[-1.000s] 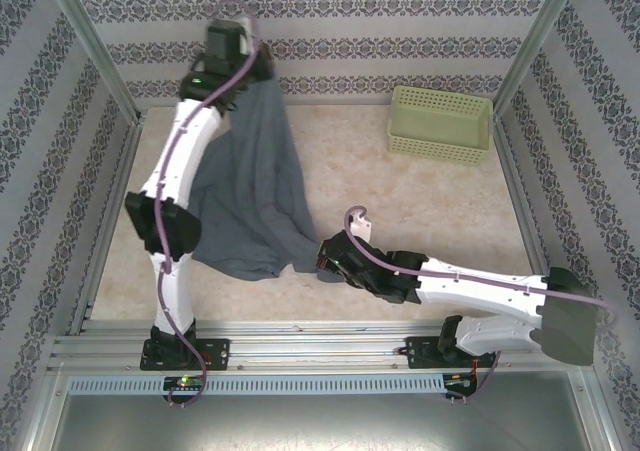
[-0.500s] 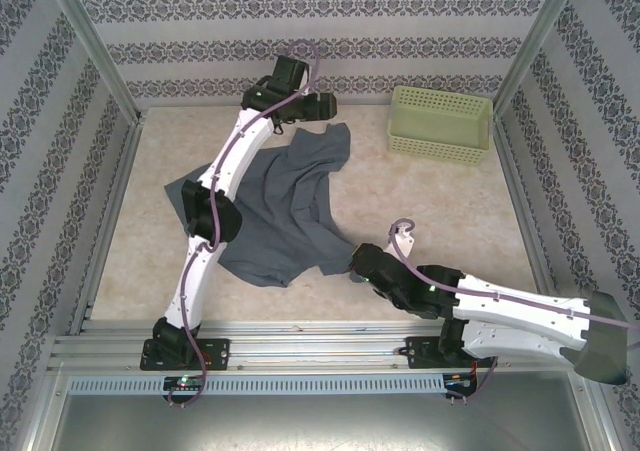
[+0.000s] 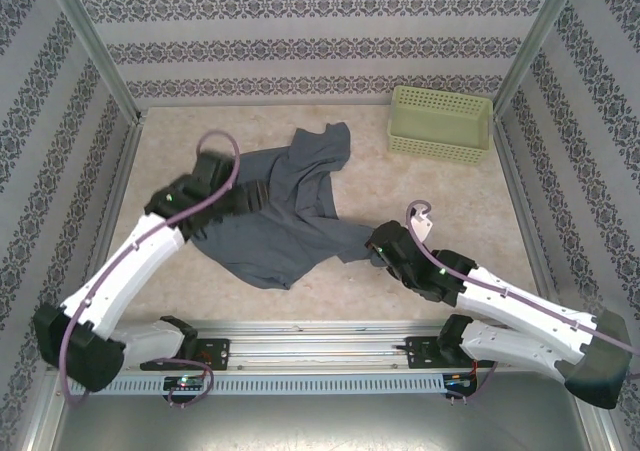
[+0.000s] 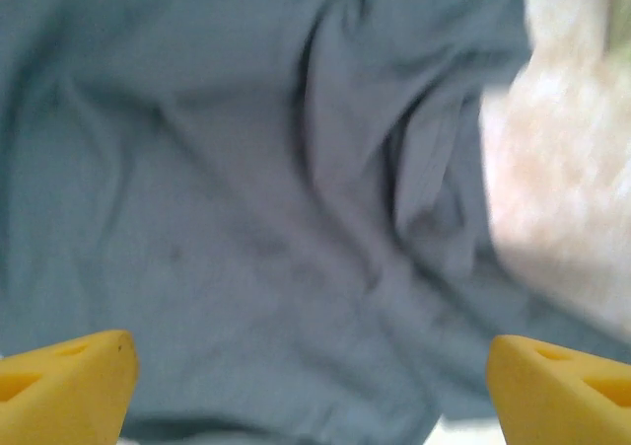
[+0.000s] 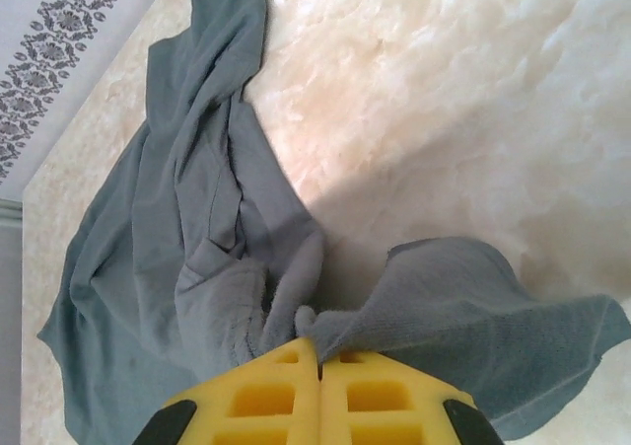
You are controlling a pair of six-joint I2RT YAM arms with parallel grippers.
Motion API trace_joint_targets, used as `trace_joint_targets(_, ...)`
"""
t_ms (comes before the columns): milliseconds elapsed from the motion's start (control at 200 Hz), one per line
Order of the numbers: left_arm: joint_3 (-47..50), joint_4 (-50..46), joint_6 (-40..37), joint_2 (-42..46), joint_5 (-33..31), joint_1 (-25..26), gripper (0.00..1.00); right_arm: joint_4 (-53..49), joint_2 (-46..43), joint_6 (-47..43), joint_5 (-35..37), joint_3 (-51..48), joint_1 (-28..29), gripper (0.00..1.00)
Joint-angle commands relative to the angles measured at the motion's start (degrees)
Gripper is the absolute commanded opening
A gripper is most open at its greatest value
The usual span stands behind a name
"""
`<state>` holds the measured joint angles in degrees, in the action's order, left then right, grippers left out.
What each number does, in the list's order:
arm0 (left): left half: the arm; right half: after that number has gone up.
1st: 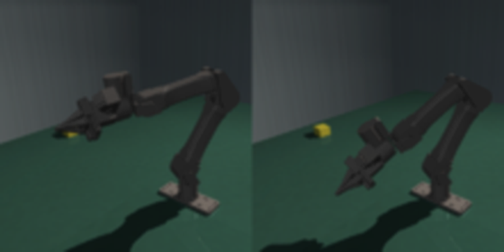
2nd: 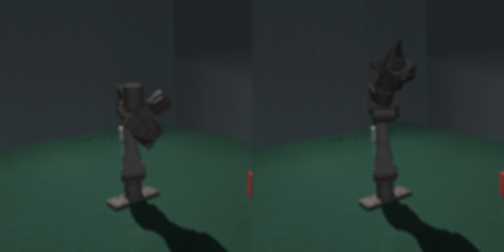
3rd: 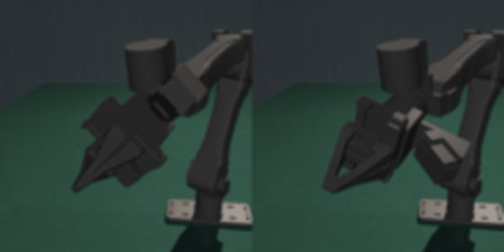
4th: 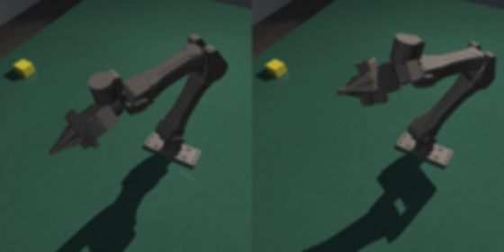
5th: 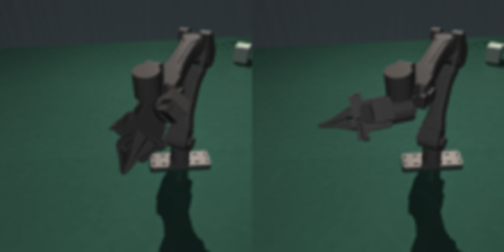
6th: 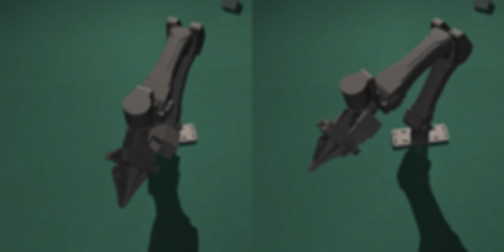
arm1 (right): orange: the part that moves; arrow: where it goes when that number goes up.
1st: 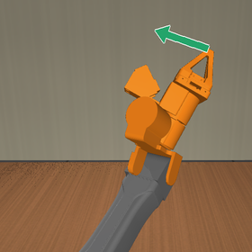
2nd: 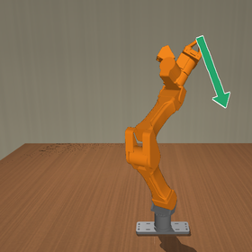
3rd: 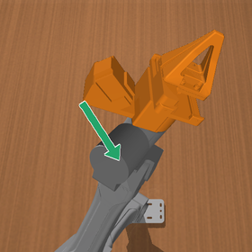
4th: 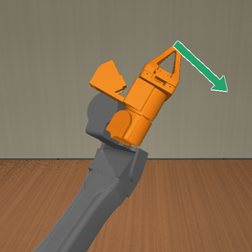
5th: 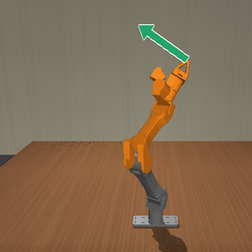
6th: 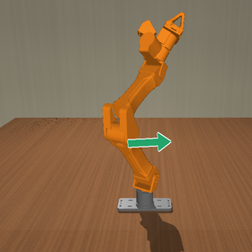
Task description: Fold the inside-out t-shirt
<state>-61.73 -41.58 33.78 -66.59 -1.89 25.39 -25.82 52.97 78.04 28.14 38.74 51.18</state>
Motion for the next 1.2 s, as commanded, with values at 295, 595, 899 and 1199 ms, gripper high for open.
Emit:
trace_joint_targets(295,19.62,10.97,14.74,1.73,-6.78,28.6,0.88,2.62,3.86,-5.29,-5.68,2.4,-7.24,0.0)
trace_joint_targets(595,12.27,5.18,17.52,-16.99,-13.51,32.97,0.81,0.64,1.21,-5.12,-6.67,1.16,-11.44,0.0)
trace_joint_targets(899,22.31,4.97,16.62,-8.16,-12.89,22.96,0.22,-1.25,-1.63,-8.02,-10.55,0.46,-19.33,0.0)
trace_joint_targets(1199,21.49,5.99,12.3,-1.65,-7.89,17.97,0.19,0.36,-1.24,-7.88,-13.48,0.02,-21.02,0.0)
